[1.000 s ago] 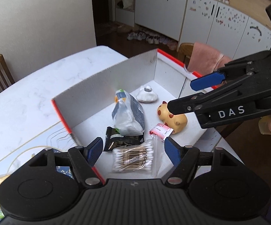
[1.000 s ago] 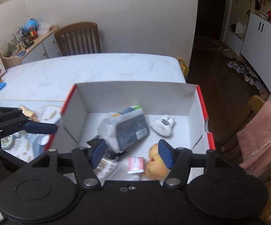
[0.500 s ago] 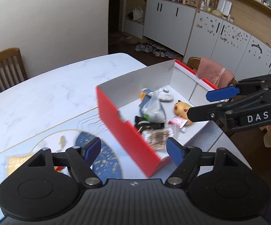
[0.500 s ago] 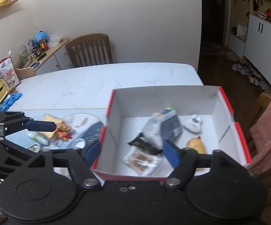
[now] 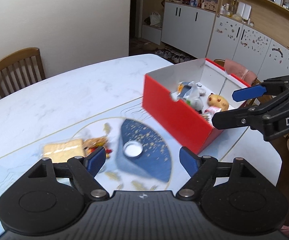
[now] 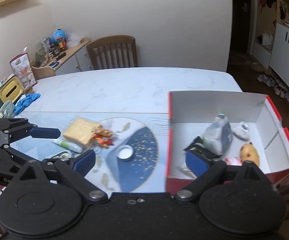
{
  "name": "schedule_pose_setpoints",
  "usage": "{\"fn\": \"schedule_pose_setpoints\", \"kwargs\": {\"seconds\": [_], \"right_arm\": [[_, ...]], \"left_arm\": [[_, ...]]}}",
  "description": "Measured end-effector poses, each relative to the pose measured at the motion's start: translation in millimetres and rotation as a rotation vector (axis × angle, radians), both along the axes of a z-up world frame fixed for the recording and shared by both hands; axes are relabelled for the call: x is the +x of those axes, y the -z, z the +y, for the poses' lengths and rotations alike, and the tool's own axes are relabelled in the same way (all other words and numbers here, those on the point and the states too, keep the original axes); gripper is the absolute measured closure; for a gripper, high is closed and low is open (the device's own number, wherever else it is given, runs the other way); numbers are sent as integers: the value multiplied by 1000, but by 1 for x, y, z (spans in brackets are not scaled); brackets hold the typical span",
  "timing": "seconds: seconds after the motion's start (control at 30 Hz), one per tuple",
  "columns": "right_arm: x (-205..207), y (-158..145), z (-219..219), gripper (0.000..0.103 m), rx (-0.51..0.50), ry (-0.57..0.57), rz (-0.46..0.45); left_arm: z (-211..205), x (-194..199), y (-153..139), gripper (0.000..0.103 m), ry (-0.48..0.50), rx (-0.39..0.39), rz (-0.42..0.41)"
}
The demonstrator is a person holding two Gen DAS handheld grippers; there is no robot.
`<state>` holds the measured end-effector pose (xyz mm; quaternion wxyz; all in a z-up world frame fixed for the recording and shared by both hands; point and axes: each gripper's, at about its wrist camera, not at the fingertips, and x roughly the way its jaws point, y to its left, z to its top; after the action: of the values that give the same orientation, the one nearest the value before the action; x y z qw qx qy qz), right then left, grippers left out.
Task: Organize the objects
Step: 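Withdraw both tools from the box back over the table items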
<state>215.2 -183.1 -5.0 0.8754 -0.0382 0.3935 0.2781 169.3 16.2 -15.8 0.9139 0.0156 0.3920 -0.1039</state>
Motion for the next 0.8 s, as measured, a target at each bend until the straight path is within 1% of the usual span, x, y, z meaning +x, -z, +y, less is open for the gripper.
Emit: {"fn": "schedule_pose_setpoints", "kwargs": {"seconds": [0.1, 0.3, 0.4, 0.47, 0.5, 0.6, 0.67, 0.7, 0.73, 0.8], "right_arm": [[-7, 2, 18, 1, -10, -13, -14], [-16, 9, 49, 1, -21, -38, -16], [-18, 15, 62, 1, -42, -47, -16], [-18, 19, 68, 1, -50, -48, -8], [-17, 21, 71, 1, -54, -47, -6], [-14, 26, 79, 1, -72, -44, 2], [-12, 30, 85, 1, -86, -45, 2], [-11, 31, 87, 1, -94, -44, -1], [-10, 34, 90, 1, -103, -39, -4], [-6, 38, 94, 1, -111, -38, 1]], "left_arm": [[18, -9, 2, 23, -16, -9, -7], [53, -24, 9, 22, -58, -38, -15], [67, -31, 14, 22, -74, -36, -15], [77, -33, 18, 18, -86, -28, -7], [81, -34, 20, 14, -89, -25, -2], [95, -38, 27, 8, -103, -37, 10], [102, -39, 32, 1, -109, -43, 26], [105, -40, 35, 0, -111, -38, 33], [107, -39, 39, 0, -113, -22, 45], [108, -35, 49, 0, -99, 35, 89]]}}
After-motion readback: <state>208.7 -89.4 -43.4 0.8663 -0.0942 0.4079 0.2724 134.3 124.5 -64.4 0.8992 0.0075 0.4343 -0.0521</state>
